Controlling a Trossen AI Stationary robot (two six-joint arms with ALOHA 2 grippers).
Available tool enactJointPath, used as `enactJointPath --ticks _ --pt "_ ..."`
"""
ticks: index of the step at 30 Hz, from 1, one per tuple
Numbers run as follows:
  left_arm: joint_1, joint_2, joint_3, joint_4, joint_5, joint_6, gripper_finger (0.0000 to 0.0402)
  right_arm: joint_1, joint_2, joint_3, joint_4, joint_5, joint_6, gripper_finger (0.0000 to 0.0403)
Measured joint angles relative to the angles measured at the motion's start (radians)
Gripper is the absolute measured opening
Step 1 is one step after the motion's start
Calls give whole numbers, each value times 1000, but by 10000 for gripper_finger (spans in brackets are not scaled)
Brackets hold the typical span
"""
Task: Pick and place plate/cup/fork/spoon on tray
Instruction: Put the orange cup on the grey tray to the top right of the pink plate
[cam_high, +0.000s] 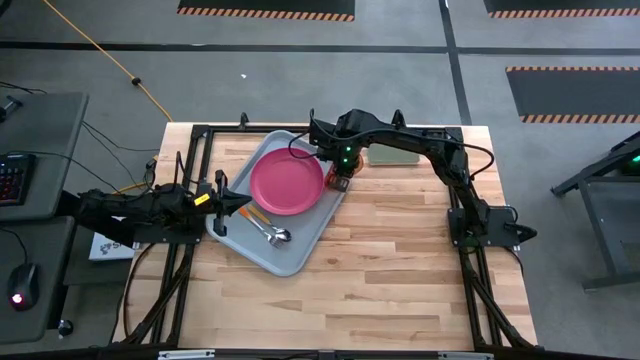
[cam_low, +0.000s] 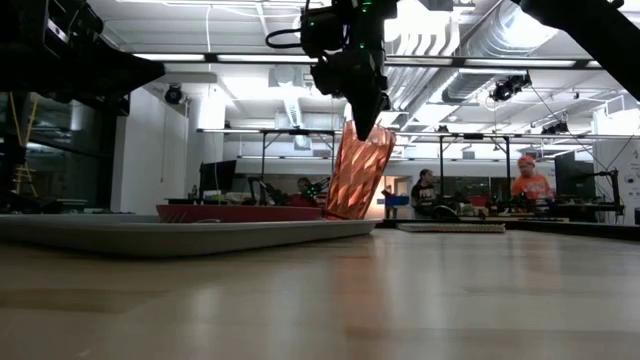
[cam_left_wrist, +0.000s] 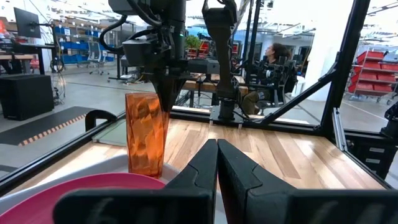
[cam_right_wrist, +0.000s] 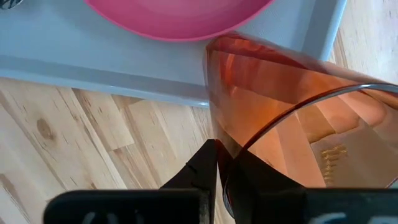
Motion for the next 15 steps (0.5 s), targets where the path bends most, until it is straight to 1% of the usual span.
enactJointPath --ticks 11,15 --pt "0 0 0 0 0 1 3 0 0 0 3 2 6 19" --pt "0 0 0 0 0 1 3 2 0 0 9 30 7 26"
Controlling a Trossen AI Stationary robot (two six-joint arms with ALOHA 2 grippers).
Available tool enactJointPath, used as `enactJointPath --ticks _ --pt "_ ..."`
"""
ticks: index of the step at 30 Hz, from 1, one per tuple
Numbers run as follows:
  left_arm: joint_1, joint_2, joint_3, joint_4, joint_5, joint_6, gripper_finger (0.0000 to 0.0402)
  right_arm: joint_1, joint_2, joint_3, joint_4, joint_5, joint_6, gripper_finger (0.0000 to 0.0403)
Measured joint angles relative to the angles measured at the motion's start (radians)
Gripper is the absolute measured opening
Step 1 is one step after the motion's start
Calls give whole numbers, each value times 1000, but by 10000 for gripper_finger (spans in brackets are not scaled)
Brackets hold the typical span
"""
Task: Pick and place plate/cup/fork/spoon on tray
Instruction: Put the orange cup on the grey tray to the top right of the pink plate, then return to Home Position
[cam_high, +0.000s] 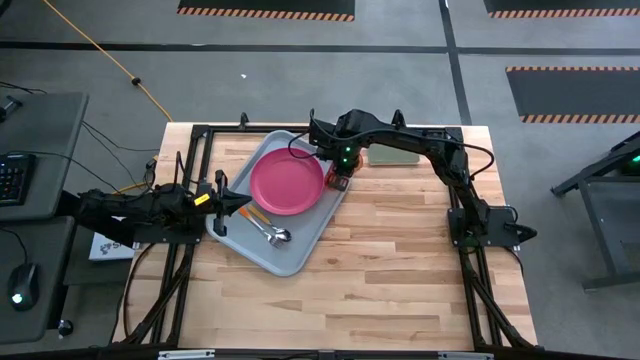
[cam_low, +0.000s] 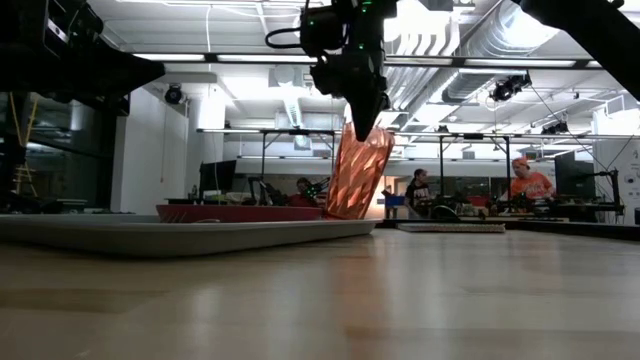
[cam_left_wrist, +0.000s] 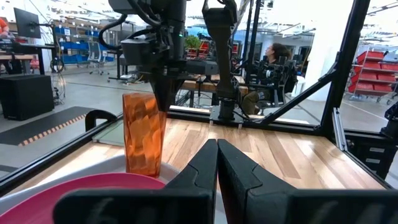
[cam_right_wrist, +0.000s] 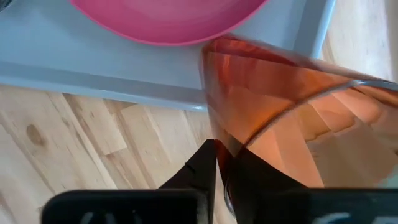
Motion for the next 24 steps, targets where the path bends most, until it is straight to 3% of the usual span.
enactJointPath --ticks 12,24 --pt "0 0 0 0 0 -1 3 25 0 0 24 1 -8 105" --pt "0 0 0 0 0 -1 3 25 0 0 77 -7 -21 115"
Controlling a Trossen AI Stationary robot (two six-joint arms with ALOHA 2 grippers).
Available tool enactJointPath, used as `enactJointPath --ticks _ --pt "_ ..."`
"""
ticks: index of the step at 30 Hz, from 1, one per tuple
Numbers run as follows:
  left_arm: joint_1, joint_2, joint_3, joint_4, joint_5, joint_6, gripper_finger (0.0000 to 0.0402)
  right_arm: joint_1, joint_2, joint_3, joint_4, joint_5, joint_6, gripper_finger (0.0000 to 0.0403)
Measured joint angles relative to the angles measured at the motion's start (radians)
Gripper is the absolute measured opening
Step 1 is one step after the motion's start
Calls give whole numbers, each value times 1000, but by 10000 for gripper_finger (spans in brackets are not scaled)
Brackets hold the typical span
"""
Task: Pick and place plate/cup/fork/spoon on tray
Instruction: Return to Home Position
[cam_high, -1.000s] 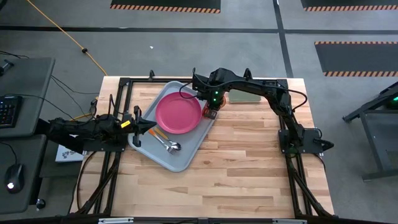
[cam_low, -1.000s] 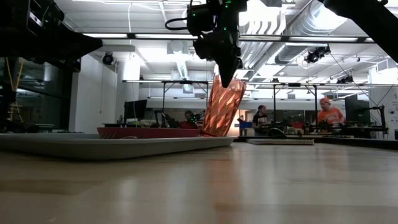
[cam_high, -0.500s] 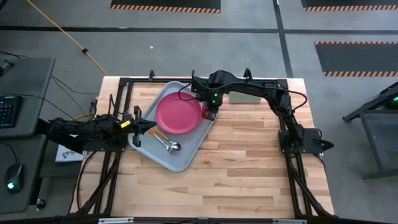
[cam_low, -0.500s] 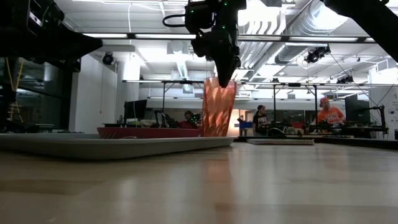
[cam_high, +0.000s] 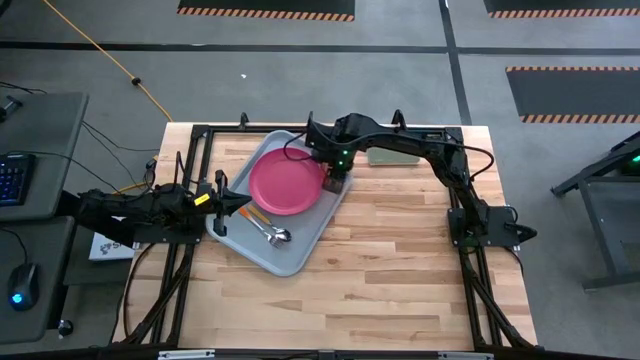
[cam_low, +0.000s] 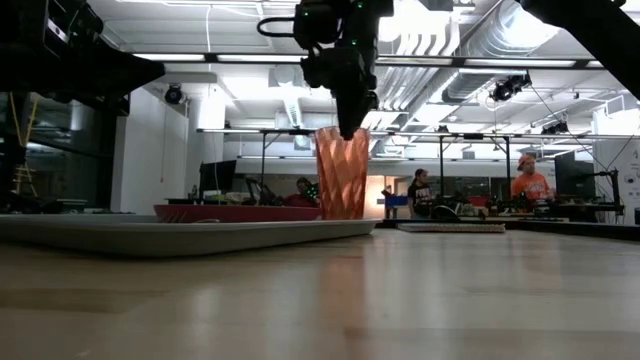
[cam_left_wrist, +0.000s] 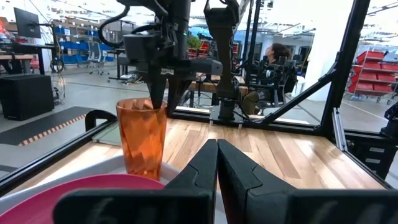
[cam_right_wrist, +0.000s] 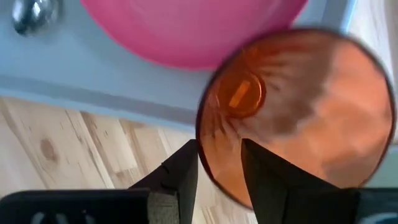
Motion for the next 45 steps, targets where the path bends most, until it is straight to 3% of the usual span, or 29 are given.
enactJointPath --ticks 5,14,24,40,45 --pt "0 0 0 0 0 0 3 0 0 0 70 -32 -10 115" --pt "0 0 0 0 0 1 3 0 0 17 3 -22 -48 115" --pt "0 0 0 0 0 1 3 0 -2 222 -13 19 -75 115" --pt "0 0 0 0 0 1 3 63 -241 185 25 10 -87 115" --pt "0 0 0 0 0 1 3 104 -305 185 27 74 -70 115"
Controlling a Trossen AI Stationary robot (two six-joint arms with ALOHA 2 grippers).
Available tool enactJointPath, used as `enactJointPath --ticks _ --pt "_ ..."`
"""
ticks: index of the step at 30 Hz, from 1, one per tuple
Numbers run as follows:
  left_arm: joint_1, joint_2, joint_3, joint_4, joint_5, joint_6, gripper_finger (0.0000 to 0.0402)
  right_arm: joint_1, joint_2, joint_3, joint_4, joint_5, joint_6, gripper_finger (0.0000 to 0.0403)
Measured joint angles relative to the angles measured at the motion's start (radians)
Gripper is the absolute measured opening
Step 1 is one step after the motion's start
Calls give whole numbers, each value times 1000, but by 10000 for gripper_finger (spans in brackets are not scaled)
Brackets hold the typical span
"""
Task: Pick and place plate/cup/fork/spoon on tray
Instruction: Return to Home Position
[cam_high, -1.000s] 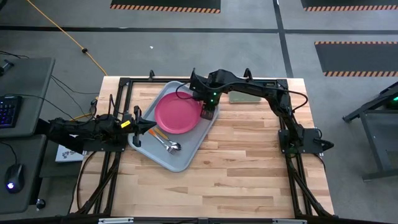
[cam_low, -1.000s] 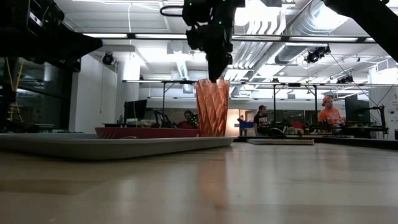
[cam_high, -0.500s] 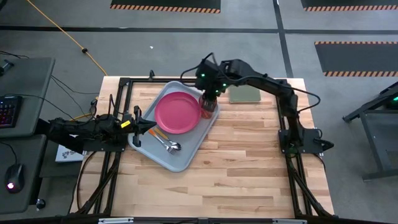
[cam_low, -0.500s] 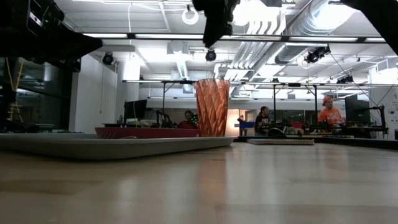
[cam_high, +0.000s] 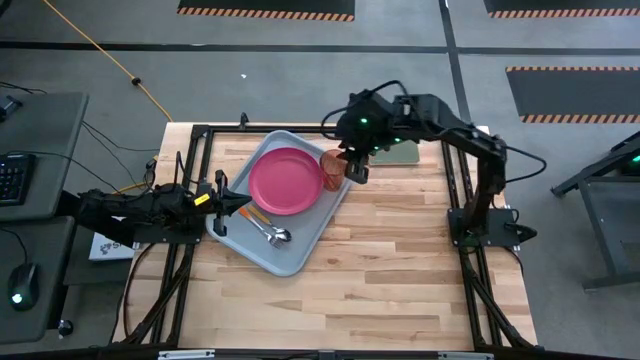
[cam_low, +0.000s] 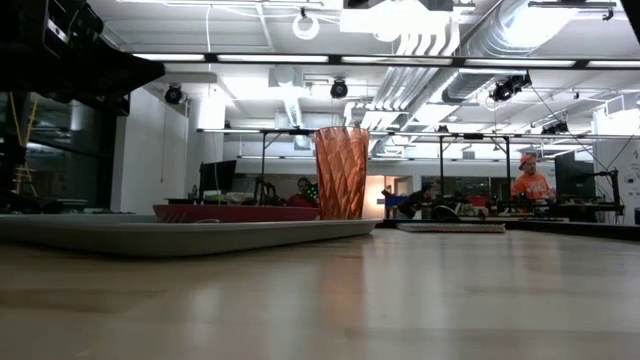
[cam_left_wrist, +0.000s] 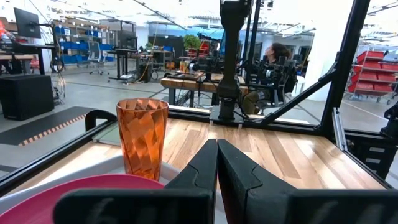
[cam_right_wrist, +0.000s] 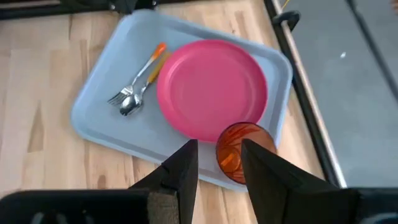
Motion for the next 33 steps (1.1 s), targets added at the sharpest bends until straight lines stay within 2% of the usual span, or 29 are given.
enactJointPath --ticks 7,33 --pt "0 0 0 0 0 -1 3 52 -53 0 0 67 12 115" --pt "0 0 0 0 0 -1 3 73 -59 0 -82 69 36 115"
